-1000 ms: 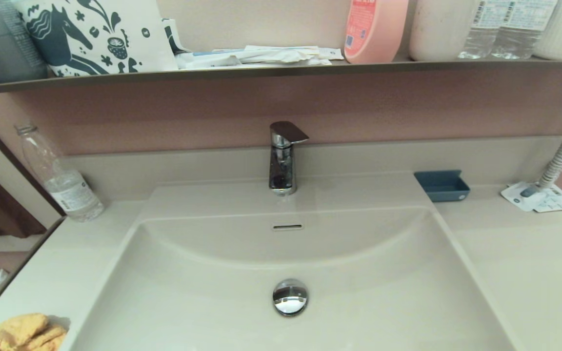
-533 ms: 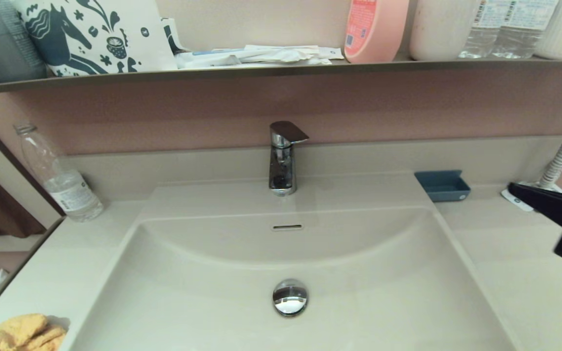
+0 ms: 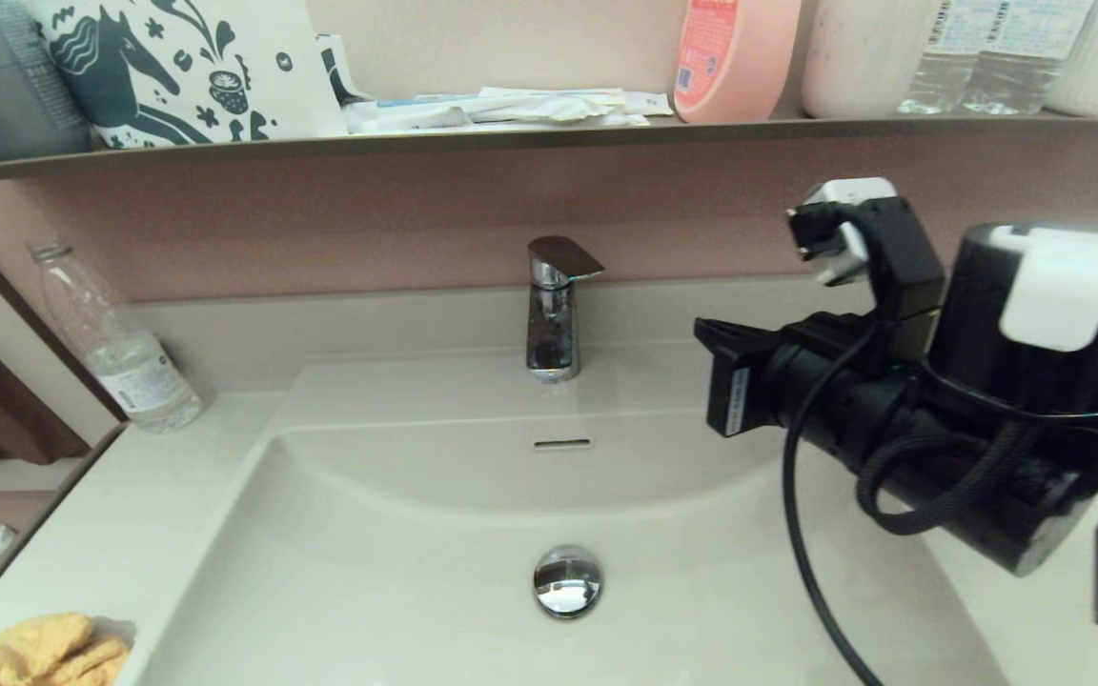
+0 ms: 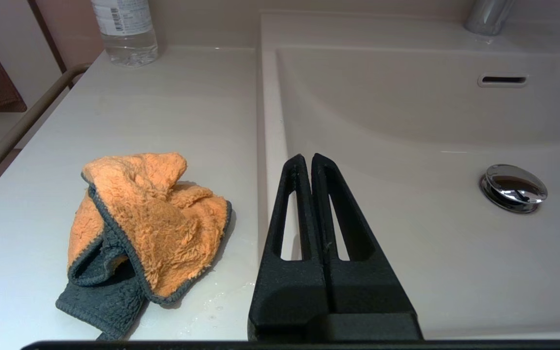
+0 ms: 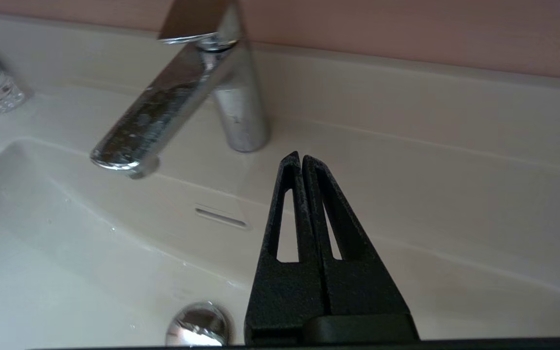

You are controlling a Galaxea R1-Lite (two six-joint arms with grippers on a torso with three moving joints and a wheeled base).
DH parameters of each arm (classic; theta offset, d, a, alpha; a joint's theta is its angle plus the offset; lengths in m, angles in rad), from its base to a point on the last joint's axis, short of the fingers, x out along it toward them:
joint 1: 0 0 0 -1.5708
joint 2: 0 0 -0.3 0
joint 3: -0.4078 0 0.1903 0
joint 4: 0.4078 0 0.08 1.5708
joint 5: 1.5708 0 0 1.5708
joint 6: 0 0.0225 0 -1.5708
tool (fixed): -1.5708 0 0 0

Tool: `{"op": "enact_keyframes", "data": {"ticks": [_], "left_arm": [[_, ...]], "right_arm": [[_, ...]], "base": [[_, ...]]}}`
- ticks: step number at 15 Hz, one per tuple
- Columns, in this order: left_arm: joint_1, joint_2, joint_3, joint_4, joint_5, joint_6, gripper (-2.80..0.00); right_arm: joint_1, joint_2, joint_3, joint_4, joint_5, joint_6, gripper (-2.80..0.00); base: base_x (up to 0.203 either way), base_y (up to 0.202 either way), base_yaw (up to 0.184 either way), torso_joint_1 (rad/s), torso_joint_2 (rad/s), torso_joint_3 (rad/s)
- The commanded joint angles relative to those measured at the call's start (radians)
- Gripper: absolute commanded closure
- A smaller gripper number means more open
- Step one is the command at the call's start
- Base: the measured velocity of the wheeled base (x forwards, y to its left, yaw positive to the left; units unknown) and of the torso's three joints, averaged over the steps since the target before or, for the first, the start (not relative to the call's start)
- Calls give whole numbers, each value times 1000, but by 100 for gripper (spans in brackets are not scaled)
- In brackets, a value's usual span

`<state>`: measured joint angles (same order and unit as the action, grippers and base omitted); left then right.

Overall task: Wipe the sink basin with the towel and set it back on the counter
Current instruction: Turn on the faucet

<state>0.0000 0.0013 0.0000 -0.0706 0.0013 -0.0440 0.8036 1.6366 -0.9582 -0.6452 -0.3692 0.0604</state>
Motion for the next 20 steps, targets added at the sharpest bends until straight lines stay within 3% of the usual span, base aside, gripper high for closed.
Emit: {"op": "enact_keyframes", "data": {"ticks": [1, 4, 10, 20], "left_arm": [[0, 0, 0, -1, 0, 0, 0], [0, 0, 0, -1, 0, 0, 0], [0, 0, 0, -1, 0, 0, 0], [0, 0, 0, -1, 0, 0, 0]], "right_arm": [[26, 115, -36, -39, -10, -16, 0], [32, 221, -113, -153, -16, -115, 0], [46, 379, -342, -177, -16, -211, 0], [49, 402, -524, -157, -20, -256, 0]], "base": [[0, 0, 0, 0, 0, 0], [0, 0, 0, 0, 0, 0], [0, 0, 0, 0, 0, 0], [0, 0, 0, 0, 0, 0]]}}
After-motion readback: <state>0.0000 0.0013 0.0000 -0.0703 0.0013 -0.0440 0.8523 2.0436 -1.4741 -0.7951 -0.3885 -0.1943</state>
